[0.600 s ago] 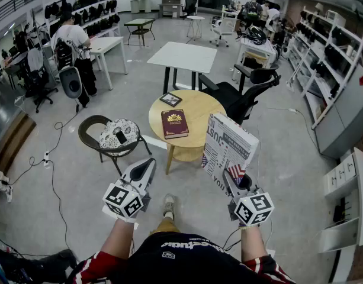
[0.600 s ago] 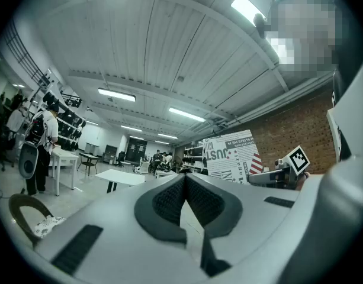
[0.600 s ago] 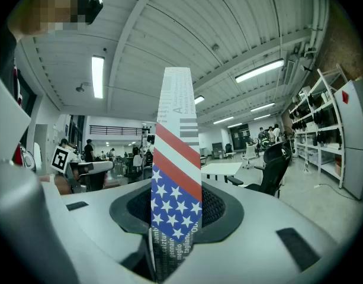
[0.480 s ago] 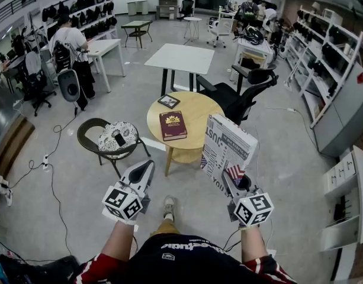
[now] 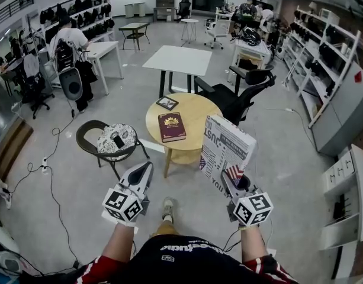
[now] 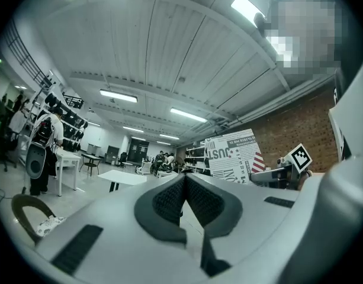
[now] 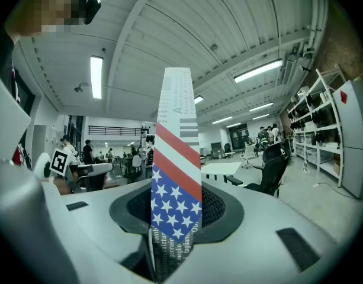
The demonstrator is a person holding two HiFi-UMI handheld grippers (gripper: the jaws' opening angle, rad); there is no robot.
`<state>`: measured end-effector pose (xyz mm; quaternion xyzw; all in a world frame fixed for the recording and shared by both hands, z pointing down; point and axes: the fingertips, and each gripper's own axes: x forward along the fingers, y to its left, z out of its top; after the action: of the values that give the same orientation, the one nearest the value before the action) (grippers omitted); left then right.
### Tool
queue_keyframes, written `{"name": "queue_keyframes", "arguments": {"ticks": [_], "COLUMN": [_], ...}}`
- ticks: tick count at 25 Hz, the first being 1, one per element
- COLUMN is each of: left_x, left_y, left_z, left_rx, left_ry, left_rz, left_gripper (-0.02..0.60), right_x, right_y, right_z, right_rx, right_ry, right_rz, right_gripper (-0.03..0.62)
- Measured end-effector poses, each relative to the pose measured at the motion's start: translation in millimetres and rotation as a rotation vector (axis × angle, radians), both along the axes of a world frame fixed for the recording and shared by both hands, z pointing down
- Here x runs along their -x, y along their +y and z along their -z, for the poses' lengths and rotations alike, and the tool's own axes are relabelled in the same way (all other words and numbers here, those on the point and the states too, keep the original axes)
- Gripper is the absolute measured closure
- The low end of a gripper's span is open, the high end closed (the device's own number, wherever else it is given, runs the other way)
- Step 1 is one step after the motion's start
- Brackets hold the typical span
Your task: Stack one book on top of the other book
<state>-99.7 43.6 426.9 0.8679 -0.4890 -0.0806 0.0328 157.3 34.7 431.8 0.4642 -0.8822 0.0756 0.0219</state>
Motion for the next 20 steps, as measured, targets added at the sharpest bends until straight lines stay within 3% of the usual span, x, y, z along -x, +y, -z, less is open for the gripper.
{"name": "queue_keyframes", "arguments": {"ticks": [20], "left_x": [0], "left_y": [-14], "left_z": [-14], "left_rx": [0.030], "left_ry": [0.008], "left_rz": [-0.016], "left_gripper": [0.566], "right_x": [-7], "right_y": [-14], "right_z": [-11], "right_rx": [0.051], "right_ry": [-0.080], "right_rz": [-0.010], "right_gripper": [0.424]}}
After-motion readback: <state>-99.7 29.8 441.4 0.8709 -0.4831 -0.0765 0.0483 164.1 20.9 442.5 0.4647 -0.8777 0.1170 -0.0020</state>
